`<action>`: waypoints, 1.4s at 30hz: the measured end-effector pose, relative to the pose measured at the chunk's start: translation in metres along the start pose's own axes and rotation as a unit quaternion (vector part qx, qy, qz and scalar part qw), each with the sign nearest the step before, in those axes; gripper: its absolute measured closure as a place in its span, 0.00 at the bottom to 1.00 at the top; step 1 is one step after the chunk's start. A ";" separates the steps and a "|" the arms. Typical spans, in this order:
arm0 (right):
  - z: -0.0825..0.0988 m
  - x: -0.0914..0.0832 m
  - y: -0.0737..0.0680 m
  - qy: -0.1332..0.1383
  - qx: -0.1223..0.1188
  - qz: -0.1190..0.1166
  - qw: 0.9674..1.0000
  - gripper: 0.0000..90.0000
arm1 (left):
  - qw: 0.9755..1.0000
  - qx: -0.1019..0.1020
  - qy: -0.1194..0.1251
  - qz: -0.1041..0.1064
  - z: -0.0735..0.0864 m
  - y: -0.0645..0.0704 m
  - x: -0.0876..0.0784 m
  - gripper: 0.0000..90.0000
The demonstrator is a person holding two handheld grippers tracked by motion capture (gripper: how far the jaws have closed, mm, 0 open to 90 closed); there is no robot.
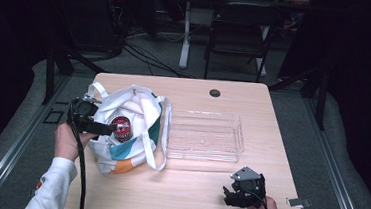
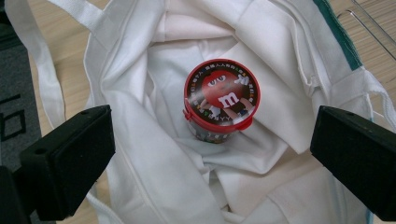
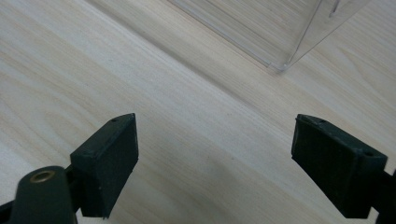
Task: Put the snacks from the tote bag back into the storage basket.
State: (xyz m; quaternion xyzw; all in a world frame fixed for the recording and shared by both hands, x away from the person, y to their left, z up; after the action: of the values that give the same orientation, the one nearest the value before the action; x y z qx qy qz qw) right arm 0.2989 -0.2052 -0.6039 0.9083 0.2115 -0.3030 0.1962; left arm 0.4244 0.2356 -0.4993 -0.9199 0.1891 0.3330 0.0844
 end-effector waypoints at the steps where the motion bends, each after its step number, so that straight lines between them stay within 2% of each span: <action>1: 0.000 0.001 0.000 0.001 0.001 0.001 1.000 0.16 | 1.000 0.002 -0.001 0.000 -0.001 0.000 0.002 0.00; 8: 0.000 0.000 0.000 -0.001 0.000 0.002 1.000 0.16 | 1.000 0.017 -0.022 0.008 -0.005 0.003 0.018 0.00; 20: 0.001 0.000 0.000 -0.003 0.000 0.002 1.000 0.16 | 0.999 0.019 -0.050 0.013 -0.006 0.003 0.043 0.00; 30: 0.002 -0.002 0.000 -0.002 0.004 0.002 1.000 0.16 | 0.996 0.033 -0.081 0.020 -0.004 0.007 0.063 0.00; 37: 0.001 -0.001 0.000 0.001 0.005 0.002 1.000 0.16 | 0.994 0.033 -0.102 0.020 0.000 0.008 0.073 0.00; 42: 0.001 -0.001 0.000 0.000 0.004 0.001 1.000 0.16 | 0.992 0.036 -0.121 0.022 0.003 0.009 0.078 0.01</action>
State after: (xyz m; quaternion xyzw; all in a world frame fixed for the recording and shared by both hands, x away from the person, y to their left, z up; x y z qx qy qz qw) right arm 0.2974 -0.2057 -0.6041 0.9093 0.2100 -0.3033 0.1929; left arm 0.4741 0.2056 -0.5519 -0.8647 0.2093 0.4371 0.1322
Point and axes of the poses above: each handheld gripper's, and its own axes: x roughly forward along the jaws, z roughly out of its underside, y roughly to its right, the point moved 7 cm from there along x, roughly forward along the jaws, and after that the axes turned 12 degrees about y, right-handed, at the moved point
